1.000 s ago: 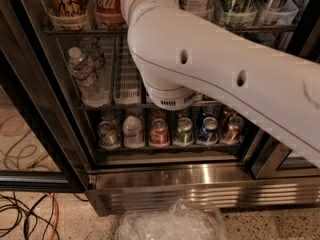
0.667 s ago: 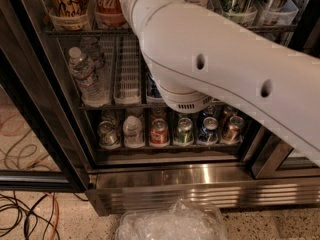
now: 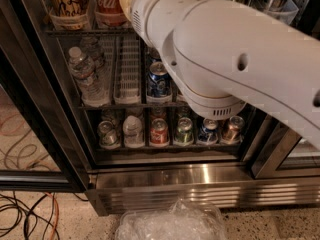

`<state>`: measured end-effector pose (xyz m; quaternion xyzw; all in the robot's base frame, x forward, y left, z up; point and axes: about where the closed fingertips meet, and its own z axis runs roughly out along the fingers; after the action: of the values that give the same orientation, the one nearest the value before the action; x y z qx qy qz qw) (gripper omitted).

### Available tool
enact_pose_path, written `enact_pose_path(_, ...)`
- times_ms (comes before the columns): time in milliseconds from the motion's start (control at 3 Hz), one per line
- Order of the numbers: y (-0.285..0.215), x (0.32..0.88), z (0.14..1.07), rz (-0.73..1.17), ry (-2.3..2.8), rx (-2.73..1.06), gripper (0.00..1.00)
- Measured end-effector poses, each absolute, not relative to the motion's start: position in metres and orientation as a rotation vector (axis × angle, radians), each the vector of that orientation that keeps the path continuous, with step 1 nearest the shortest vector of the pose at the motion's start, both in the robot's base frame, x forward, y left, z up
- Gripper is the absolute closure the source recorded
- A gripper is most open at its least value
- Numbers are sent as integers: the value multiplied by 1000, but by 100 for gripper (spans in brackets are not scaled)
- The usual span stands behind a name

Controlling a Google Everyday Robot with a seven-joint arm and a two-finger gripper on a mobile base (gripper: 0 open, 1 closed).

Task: Pick coke can from top shelf of fridge

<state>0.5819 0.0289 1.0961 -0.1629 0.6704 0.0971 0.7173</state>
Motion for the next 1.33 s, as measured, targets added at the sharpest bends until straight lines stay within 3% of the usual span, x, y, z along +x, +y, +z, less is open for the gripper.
enact_pose_path(1333,-2,554,1099,240,1510,-392,100)
